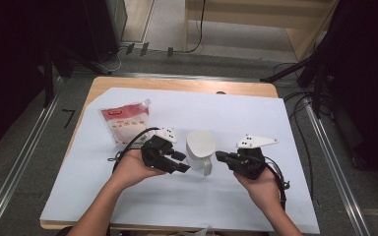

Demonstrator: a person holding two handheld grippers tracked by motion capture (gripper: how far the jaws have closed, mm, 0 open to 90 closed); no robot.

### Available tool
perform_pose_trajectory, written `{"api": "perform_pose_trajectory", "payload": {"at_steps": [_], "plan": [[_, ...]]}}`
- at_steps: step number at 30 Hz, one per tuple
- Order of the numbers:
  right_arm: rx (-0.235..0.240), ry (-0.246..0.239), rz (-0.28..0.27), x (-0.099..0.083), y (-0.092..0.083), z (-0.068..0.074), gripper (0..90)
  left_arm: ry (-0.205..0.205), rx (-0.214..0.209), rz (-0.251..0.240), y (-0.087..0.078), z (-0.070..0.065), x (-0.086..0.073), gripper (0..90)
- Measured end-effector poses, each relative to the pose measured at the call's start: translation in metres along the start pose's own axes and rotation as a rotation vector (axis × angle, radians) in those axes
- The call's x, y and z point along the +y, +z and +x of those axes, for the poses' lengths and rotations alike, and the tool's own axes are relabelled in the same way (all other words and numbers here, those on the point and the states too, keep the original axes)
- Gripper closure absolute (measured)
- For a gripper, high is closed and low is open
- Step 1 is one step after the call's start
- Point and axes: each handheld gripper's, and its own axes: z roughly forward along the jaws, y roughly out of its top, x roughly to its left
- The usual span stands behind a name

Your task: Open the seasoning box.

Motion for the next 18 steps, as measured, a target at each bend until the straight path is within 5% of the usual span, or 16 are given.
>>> {"api": "perform_pose_trajectory", "payload": {"at_steps": [6,18], "plan": [[0.022,-0.008,-0.003,-0.004,-0.002,0.015,90.0,-0.005,0.021,-0.003,-0.003,0.007,-0.004,42.4],[0.057,-0.044,0.034,-0.011,0.014,0.034,90.0,-0.011,0.035,-0.011,-0.010,0.014,-0.006,39.5]]}}
